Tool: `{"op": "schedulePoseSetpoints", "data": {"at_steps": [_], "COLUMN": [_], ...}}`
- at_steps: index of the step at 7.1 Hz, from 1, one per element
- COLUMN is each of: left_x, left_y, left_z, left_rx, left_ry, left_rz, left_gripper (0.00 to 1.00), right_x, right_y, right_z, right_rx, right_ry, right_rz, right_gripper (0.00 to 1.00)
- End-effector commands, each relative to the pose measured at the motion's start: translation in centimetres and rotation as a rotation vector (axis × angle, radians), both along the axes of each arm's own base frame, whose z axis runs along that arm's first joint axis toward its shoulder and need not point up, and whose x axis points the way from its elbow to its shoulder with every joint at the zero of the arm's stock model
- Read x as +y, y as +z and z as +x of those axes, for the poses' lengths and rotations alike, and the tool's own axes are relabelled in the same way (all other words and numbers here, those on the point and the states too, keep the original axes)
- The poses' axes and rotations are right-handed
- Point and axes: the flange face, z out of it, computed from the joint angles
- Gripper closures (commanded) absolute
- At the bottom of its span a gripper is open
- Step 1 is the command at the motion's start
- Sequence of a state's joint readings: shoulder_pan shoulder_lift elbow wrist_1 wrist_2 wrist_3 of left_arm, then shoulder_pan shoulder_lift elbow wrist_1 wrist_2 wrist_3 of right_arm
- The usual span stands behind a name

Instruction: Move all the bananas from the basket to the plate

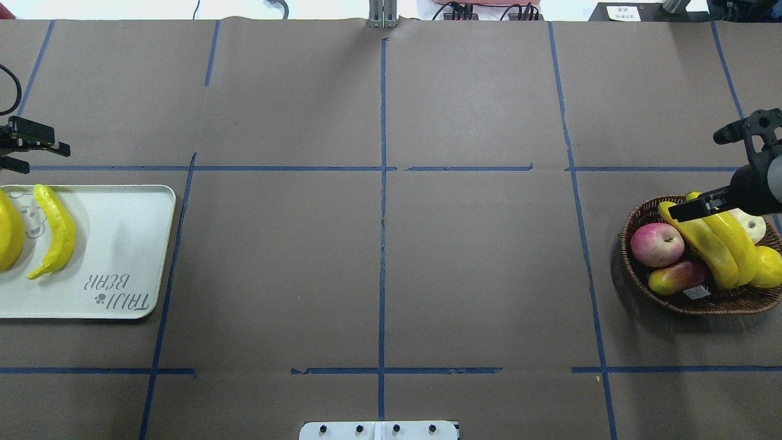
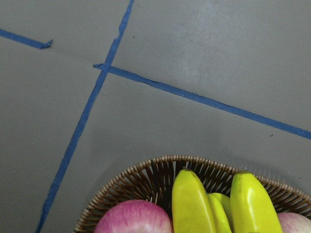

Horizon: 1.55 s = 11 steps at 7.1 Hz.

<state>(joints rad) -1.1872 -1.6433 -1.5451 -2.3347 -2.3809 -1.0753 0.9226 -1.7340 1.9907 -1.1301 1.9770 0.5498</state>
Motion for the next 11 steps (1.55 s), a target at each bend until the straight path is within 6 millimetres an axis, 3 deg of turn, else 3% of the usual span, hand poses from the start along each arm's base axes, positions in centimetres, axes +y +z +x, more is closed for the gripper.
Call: {"op": "schedulePoseSetpoints", "data": {"at_steps": [1, 5, 6, 8, 11], "left_x": [-0.3, -0.7, -0.7, -0.9, -0.9], "left_y": [0.0, -0.4, -0.4, -0.6, -0.6], "left_z": [0.2, 0.4, 0.6, 0.7, 0.8], "left_rx": [0.000, 0.006, 0.006, 0.007, 0.006], "left_ry": [0.000, -0.010, -0.008, -0.007, -0.006], "left_rz": [-0.003, -0.014, -0.014, -0.011, -0.011], "left_gripper": [0.00, 0.00, 0.00, 0.00, 0.00], "right_x": [1.7, 3.6, 3.8, 4.2, 5.1], "right_y": [1.2, 4.2, 4.4, 4.5, 5.1], "right_z": [-2.5, -0.3, -0.4, -1.1, -1.7], "right_rx": [0.076, 0.190, 0.199, 0.200, 0.207], "right_ry": [-0.081, -0.206, -0.210, -0.229, -0.256], "right_rz": [0.071, 0.156, 0.155, 0.154, 0.143], "right_gripper": [0.19, 0.18, 0.19, 0.28, 0.28]}}
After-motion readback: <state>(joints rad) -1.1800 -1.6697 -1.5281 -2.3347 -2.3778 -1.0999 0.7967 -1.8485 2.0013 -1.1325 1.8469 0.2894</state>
